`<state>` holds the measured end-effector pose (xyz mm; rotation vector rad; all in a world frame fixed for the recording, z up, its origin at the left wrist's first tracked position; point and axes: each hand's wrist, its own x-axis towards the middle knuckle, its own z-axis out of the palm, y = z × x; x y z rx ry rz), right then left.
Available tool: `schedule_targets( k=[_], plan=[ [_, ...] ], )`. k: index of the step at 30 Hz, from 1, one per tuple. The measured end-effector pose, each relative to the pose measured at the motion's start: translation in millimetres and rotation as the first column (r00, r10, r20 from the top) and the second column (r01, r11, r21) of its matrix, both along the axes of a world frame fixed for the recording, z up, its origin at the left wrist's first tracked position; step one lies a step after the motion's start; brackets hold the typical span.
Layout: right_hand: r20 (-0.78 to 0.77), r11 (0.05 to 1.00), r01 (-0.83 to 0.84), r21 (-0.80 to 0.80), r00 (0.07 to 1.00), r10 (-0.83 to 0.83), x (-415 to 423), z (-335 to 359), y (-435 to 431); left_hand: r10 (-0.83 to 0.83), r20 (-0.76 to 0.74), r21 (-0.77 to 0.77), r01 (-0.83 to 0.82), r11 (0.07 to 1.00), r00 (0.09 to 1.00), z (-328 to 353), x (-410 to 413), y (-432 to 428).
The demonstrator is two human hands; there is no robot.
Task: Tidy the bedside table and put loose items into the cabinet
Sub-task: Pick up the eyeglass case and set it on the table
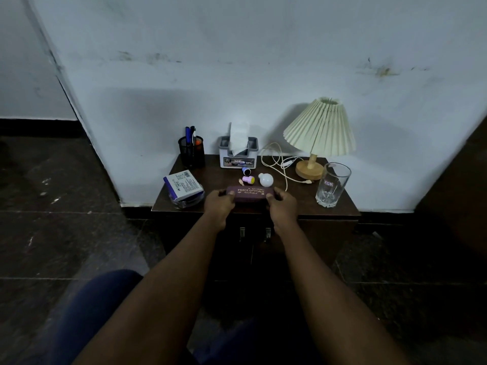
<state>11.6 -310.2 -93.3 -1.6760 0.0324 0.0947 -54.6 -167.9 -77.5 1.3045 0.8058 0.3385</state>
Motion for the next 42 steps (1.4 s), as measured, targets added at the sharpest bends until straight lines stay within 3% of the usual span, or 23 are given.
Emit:
schedule_targets(
  k=[3,7,12,17,21,24,29,32,37,42],
  plan=[
    [-0.010,1.000,-0.007,0.027,1.000,0.007,3.1,-2.3,-0.8,0.024,-0.011,0.010,-0.023,1.000,1.000,-0.6,1.9,-2.6],
    [-0.008,0.998,-0.018,-0.054,1.000,0.018,6.3,1.1,-2.0,0.007,-0.042,-0.009,-0.008,1.000,0.999,6.7,3.7,-3.5],
    [-0.067,0.986,-0.112,-0.121,0.992,0.104,20.4,28.3,-13.2,-0.124,-0.050,-0.079,0.120,0.990,0.991,27.1,11.0,3.5],
    [0.008,0.948,-0.203,-0.246,0.977,0.212,36.6,65.5,-24.1,-0.215,-0.077,-0.174,0.199,0.964,0.974,44.7,11.0,14.1],
    [0.047,0.852,-0.386,-0.353,0.902,0.428,36.5,82.1,-18.1,-0.248,-0.125,-0.163,0.227,0.960,0.961,61.4,5.8,29.4],
    [0.142,0.652,-0.336,-0.680,0.812,0.566,36.9,89.6,-22.8,-0.259,-0.168,-0.123,0.241,0.963,0.951,68.8,7.2,34.6],
    [0.058,0.458,-0.322,-0.829,0.765,0.642,44.8,88.4,-66.5,-0.379,-0.187,-0.055,0.375,0.925,0.906,47.8,16.9,13.6],
    [0.067,0.429,-0.263,-0.864,0.785,0.616,47.9,80.1,-86.0,-0.399,-0.175,-0.063,0.394,0.917,0.900,31.0,31.4,-1.1],
    [0.046,0.378,-0.234,-0.896,0.798,0.601,52.5,57.8,-86.2,-0.388,-0.252,0.110,0.425,0.899,0.887,9.9,39.5,-2.5],
    [0.102,0.403,-0.164,-0.901,0.821,0.562,46.0,48.2,-80.1,-0.378,-0.237,0.192,0.425,0.885,0.895,1.2,34.8,-4.2]
  ],
)
